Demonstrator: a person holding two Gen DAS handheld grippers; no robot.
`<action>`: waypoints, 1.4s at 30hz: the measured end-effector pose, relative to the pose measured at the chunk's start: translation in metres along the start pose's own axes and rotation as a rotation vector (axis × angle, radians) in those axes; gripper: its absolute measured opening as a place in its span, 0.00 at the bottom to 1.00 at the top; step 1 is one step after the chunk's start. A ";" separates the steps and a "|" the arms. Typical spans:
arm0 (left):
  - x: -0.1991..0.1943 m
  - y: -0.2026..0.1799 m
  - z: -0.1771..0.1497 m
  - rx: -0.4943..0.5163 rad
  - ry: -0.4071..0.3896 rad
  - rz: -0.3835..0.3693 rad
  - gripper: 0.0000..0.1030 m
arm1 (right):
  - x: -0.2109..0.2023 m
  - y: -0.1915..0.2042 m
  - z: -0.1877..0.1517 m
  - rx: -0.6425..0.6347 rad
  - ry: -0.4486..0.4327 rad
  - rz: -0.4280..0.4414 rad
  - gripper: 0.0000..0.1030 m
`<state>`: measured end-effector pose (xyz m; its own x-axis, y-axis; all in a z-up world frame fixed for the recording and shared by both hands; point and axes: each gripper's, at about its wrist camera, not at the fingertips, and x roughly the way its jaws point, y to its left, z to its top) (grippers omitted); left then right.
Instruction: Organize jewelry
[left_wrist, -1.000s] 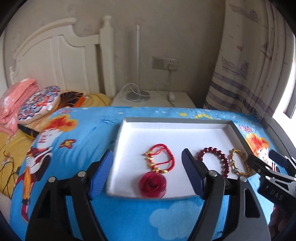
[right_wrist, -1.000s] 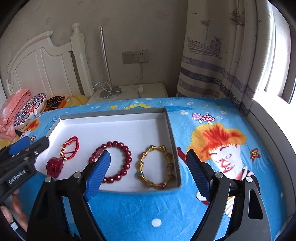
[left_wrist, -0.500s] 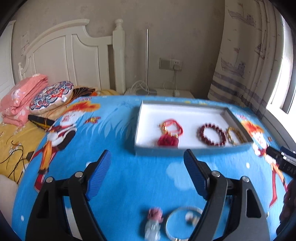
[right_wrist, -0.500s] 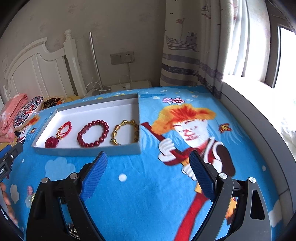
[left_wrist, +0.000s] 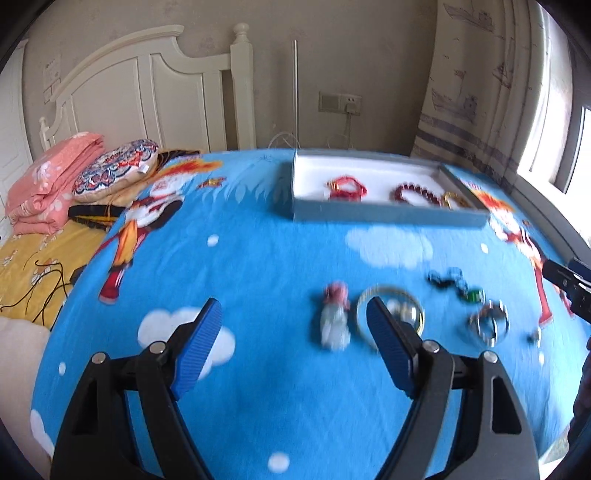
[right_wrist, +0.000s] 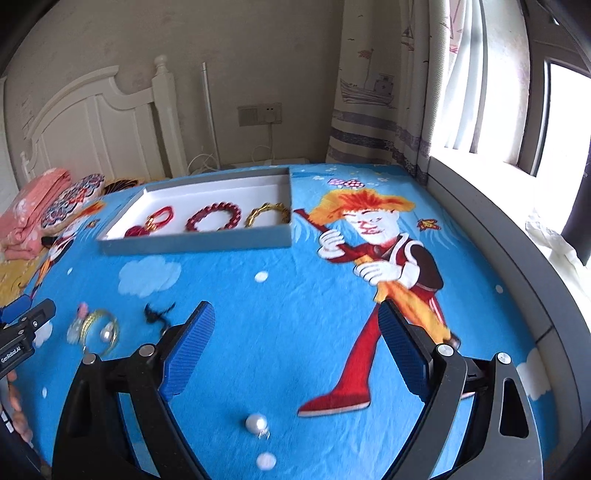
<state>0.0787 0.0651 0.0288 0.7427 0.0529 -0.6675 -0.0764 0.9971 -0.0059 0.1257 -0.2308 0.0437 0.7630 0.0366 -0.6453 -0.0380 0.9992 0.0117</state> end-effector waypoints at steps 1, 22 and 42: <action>-0.002 0.002 -0.005 -0.006 0.016 -0.007 0.75 | -0.002 0.004 -0.004 -0.011 0.001 -0.007 0.82; 0.034 -0.036 -0.011 -0.002 0.134 -0.201 0.18 | 0.004 0.034 -0.031 -0.070 0.045 0.078 0.82; 0.060 -0.043 0.012 0.026 0.150 -0.141 0.17 | 0.018 0.059 -0.031 -0.150 0.079 0.116 0.67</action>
<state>0.1349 0.0261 -0.0021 0.6375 -0.0943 -0.7646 0.0401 0.9952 -0.0892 0.1175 -0.1716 0.0086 0.6949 0.1443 -0.7045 -0.2230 0.9746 -0.0203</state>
